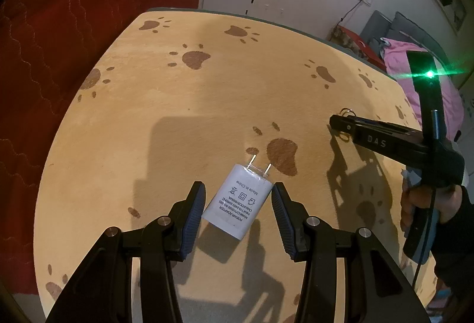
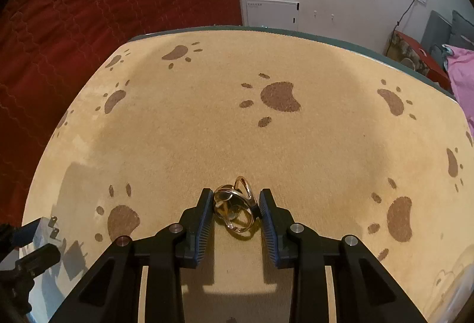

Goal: Organize rigid objects
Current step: 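Grasp the gold ring with the right tool while the left tool holds the charger, then carry the gold ring into the bowl and open the right tool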

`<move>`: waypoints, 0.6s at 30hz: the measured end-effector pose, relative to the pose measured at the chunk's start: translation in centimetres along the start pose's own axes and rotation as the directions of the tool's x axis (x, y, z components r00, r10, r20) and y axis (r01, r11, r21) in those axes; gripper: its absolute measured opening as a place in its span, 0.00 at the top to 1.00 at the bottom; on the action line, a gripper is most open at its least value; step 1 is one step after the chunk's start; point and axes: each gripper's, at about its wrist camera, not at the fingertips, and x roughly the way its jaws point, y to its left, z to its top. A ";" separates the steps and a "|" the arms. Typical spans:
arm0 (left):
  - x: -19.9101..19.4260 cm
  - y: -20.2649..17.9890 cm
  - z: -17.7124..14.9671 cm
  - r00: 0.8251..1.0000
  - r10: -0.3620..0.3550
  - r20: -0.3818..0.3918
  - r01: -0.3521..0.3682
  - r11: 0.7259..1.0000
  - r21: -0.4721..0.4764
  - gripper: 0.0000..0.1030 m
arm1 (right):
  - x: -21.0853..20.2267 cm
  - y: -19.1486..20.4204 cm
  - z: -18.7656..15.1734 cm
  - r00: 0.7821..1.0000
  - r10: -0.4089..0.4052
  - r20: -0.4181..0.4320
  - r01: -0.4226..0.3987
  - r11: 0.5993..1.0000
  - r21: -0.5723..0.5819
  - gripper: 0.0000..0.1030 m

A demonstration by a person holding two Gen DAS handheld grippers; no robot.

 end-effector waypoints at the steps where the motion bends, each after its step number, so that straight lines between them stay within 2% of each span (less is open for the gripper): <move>1: 0.0 -0.1 0.0 1.000 0.000 0.000 0.000 1.000 0.002 0.54 | -0.1 0.0 -0.1 1.000 0.001 0.001 -0.001 1.000 0.001 0.67; 18: -1.3 -2.7 -0.8 1.000 -0.007 0.005 0.007 1.000 0.030 0.54 | -3.5 -0.9 -1.7 1.000 0.003 0.028 -0.004 1.000 0.018 0.67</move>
